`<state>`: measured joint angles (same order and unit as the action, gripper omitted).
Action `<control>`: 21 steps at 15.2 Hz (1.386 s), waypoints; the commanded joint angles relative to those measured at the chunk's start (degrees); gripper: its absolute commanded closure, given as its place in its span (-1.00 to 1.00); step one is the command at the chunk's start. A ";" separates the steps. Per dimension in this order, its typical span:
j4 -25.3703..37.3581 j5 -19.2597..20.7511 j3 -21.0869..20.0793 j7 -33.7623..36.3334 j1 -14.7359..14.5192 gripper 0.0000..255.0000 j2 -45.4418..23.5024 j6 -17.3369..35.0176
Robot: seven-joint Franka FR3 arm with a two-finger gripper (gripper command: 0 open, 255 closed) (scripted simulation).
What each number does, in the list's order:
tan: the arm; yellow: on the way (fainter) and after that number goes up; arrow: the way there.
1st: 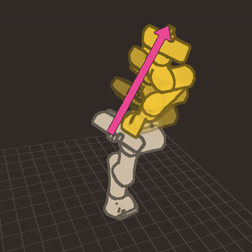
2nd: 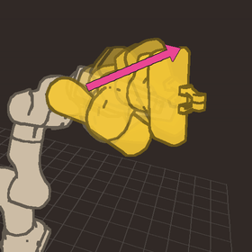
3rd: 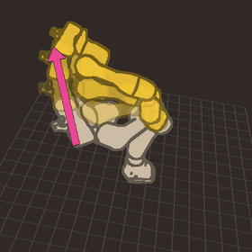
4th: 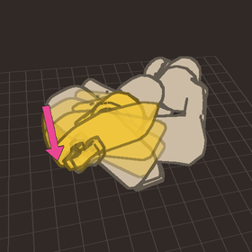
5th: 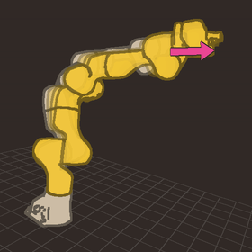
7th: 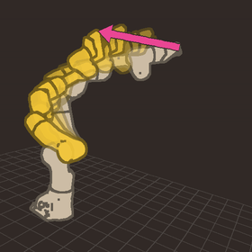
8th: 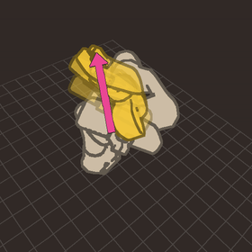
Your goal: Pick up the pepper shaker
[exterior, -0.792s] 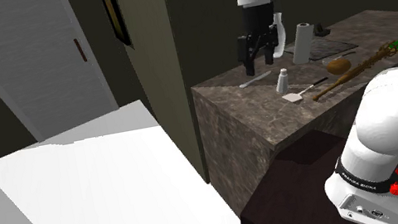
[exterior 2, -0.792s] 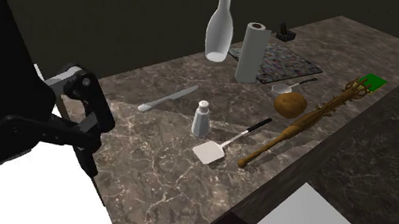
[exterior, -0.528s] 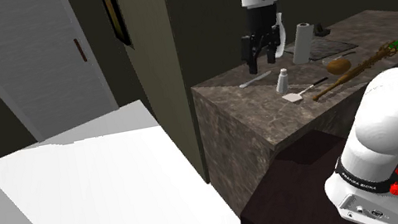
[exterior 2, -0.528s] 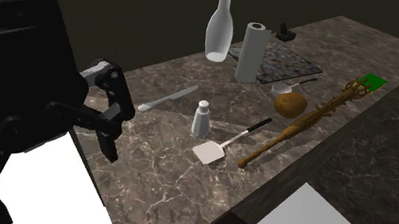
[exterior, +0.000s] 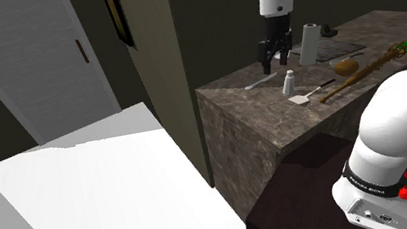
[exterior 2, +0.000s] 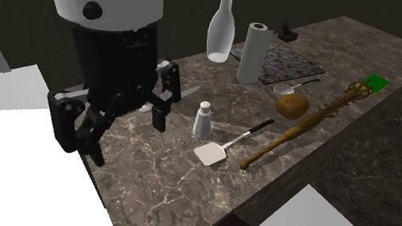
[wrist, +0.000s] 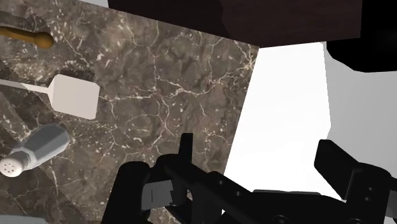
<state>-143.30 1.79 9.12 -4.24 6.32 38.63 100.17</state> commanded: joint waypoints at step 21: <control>14.05 -4.88 24.98 -29.87 5.75 -1.00 -34.25 23.32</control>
<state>-130.91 -1.25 32.75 -31.55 11.88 7.33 122.47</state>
